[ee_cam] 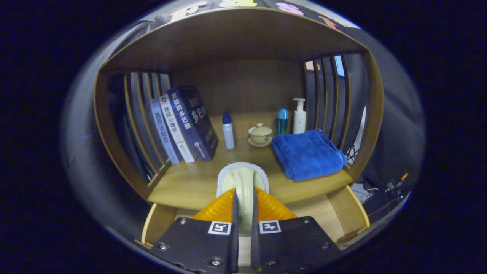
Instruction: Pull open the drawer, take out the items inside it, and place them on the countertop above the cabinet.
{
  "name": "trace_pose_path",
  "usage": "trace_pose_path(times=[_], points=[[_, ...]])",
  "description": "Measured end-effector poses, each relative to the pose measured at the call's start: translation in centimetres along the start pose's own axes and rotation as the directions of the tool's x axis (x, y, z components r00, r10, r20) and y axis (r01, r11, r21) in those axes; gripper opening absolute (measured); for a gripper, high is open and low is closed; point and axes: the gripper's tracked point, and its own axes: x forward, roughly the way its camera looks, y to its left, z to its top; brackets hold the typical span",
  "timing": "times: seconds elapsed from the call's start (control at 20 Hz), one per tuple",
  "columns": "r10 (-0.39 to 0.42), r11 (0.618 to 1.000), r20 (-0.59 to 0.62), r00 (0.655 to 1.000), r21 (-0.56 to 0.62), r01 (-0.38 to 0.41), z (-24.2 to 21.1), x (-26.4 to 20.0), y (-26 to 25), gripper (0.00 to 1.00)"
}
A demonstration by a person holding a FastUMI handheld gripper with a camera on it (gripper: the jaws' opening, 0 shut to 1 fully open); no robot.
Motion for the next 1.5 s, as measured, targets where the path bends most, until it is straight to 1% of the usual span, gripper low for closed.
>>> trace_pose_path(times=[0.1, 0.2, 0.4, 0.45, 0.5, 0.65, 0.85, 0.9, 0.95, 1.0, 1.1, 1.15, 1.3, 1.4, 1.5], points=[[-0.031, 0.999, 0.027, 0.999, 0.021, 0.03, 0.7, 2.1, -0.8, 0.13], [-0.044, 0.999, 0.041, 0.998, 0.034, 0.043, 1.1, 3.8, -0.9, 0.13], [-0.056, 0.998, 0.017, 0.998, 0.022, 0.056, 0.3, 6.8, -0.8, 0.13], [-0.054, 0.998, 0.016, 0.998, 0.023, 0.053, 0.2, 7.2, -0.6, 0.13], [-0.053, 0.998, 0.04, 0.998, 0.026, 0.052, 1.0, 7.7, -0.4, 0.13], [-0.066, 0.997, 0.042, 0.997, 0.04, 0.064, 0.9, 9.0, -0.1, 0.14], [-0.06, 0.996, 0.021, 0.998, 0.063, 0.058, 0.6, 10.5, 0.1, 0.16], [-0.056, 0.997, 0.006, 0.998, 0.058, 0.055, 0.0, 10.9, 0.3, 0.19], [-0.05, 0.997, -0.003, 0.999, 0.051, 0.05, -0.2, 10.9, 0.3, 0.2], [-0.049, 0.998, 0.024, 0.999, 0.043, 0.048, 0.2, 11.0, 0.4, 0.2], [-0.052, 0.998, 0.033, 0.998, 0.03, 0.051, 0.1, 11.3, 0.4, 0.2], [-0.047, 0.999, 0.022, 0.999, 0.027, 0.047, -0.3, 11.4, 0.5, 0.23], [-0.032, 0.999, 0.009, 0.999, 0.002, 0.032, -0.8, 10.6, 0.9, 0.51], [-0.023, 1.0, 0.046, 0.999, -0.017, 0.023, -0.1, 9.4, 1.0, 0.7], [-0.031, 0.999, 0.084, 0.996, -0.024, 0.033, 0.6, 7.5, 0.8, 0.89]])
